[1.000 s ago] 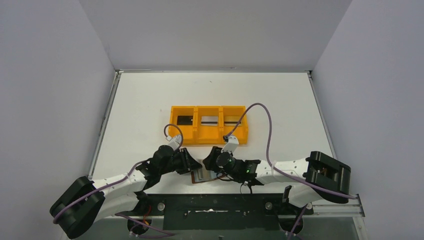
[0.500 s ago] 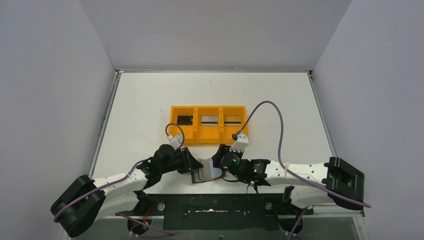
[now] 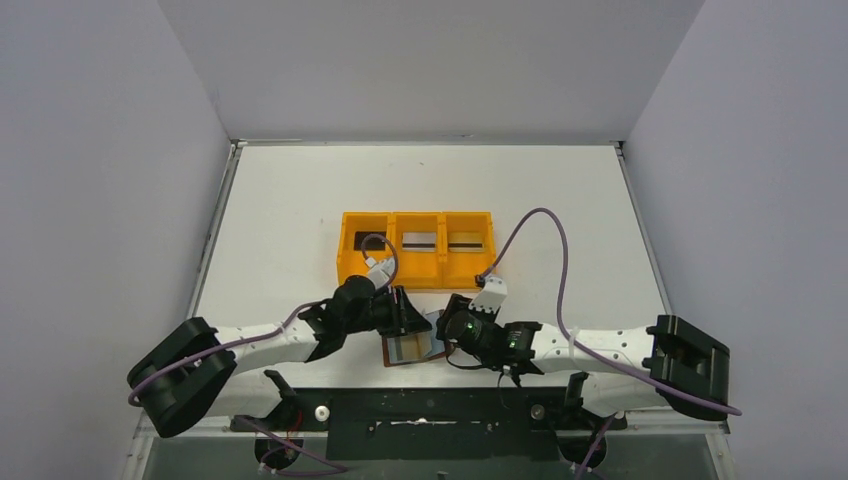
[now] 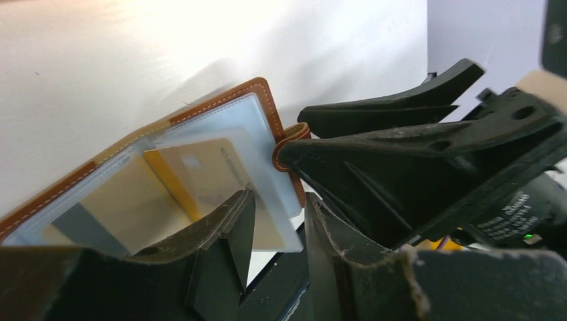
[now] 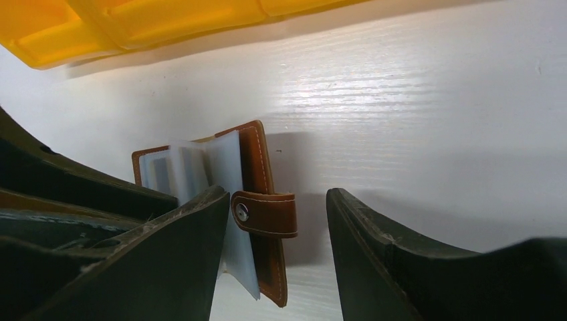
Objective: Take the credit cards out of the card holder
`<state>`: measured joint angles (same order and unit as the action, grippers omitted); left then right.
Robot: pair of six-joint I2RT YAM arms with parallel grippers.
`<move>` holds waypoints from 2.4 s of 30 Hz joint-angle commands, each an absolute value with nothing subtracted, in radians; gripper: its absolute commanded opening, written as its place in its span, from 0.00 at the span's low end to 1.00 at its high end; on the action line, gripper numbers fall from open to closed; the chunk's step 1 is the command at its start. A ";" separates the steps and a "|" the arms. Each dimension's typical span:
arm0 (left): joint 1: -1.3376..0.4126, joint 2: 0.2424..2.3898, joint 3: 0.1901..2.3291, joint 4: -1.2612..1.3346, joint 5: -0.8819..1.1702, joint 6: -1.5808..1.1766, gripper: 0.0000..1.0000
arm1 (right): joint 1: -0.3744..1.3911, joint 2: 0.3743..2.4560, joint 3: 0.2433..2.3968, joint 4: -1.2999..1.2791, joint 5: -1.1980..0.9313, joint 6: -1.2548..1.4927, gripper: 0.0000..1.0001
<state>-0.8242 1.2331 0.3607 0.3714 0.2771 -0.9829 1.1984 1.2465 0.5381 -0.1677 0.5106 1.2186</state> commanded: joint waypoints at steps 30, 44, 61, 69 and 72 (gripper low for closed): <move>-0.915 0.941 0.348 0.071 -0.063 -0.995 0.43 | 1.201 1.121 0.501 0.094 0.372 1.042 0.32; -0.908 1.008 0.356 0.138 0.014 -0.979 0.46 | 1.155 1.276 0.497 0.011 0.348 1.115 0.28; -0.908 1.205 0.375 0.258 0.057 -0.990 0.48 | 1.148 1.374 0.386 0.049 0.347 1.284 0.16; -0.911 1.252 0.299 0.297 0.000 -1.057 0.48 | 1.148 1.376 0.369 0.062 0.346 1.297 0.15; -0.911 1.254 0.235 0.372 -0.001 -1.093 0.48 | 1.149 1.382 0.366 0.071 0.342 1.298 0.15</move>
<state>-0.9134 1.2411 0.3099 0.2794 0.0315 -1.0443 1.1515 1.3407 0.4007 0.1246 0.3489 1.2922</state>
